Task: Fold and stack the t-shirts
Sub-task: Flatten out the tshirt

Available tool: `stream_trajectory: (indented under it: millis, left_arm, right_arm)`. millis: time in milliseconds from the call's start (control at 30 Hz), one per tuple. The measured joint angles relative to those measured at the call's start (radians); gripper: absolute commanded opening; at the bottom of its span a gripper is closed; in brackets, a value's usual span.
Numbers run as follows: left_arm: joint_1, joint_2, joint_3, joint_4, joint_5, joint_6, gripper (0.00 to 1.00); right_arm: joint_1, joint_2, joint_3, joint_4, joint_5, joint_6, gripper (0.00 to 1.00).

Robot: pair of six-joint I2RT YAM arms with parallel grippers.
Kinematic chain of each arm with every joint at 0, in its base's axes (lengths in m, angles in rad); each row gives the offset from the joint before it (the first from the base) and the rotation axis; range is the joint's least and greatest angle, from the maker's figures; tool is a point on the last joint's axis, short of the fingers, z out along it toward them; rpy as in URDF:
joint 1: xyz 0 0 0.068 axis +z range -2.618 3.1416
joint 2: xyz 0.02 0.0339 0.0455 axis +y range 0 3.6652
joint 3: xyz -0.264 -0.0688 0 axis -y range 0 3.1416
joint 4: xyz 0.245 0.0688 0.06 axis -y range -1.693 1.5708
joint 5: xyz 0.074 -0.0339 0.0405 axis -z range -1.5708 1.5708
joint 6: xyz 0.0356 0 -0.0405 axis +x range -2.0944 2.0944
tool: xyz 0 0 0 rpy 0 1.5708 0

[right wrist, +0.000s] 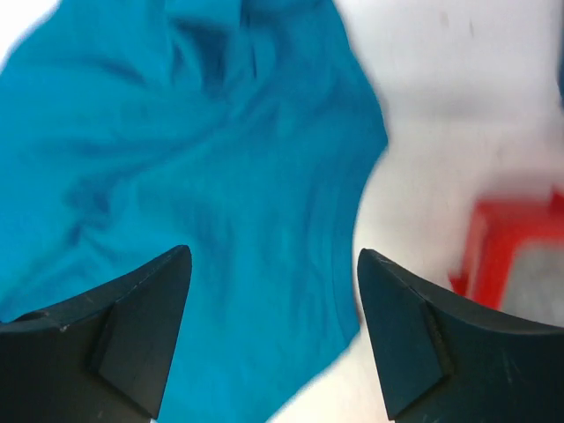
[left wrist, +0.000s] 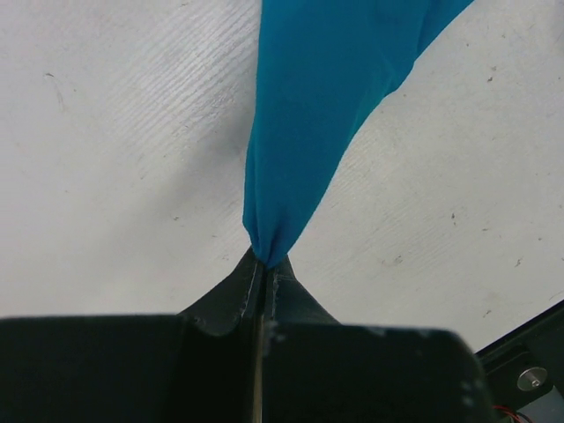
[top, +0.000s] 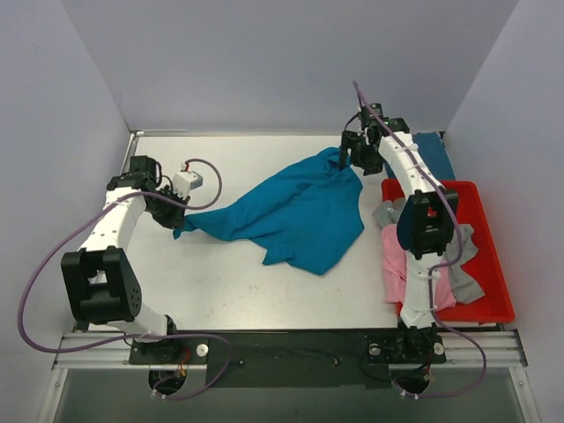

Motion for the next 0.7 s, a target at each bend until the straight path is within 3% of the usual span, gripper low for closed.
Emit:
stream_trajectory:
  millis: [133, 300, 400, 533, 667, 700]
  left_arm:
    - [0.006, 0.000, -0.001, 0.027, -0.011, -0.002, 0.00]
    - [0.019, 0.002, 0.002, 0.033, -0.019, -0.006, 0.00]
    - [0.021, 0.003, 0.009, 0.033, -0.022, -0.006, 0.00]
    - [0.020, 0.003, 0.011, 0.034, -0.026, -0.006, 0.00]
    - [0.018, 0.003, 0.011, 0.034, -0.030, -0.006, 0.00]
    - [0.018, 0.003, 0.011, 0.034, -0.031, -0.006, 0.00]
  right_arm:
    - [0.095, -0.306, -0.317, 0.013, 0.135, 0.009, 0.71]
    - [0.288, -0.686, -0.709, 0.052, 0.198, 0.095, 0.70]
    - [0.369, -0.752, -0.896, 0.097, 0.170, 0.167, 0.70]
    - [0.419, -0.724, -1.104, 0.180, 0.089, 0.261, 0.68]
    - [0.445, -0.640, -1.163, 0.257, 0.032, 0.328, 0.63]
    - [0.448, -0.615, -1.162, 0.278, 0.022, 0.340, 0.57]
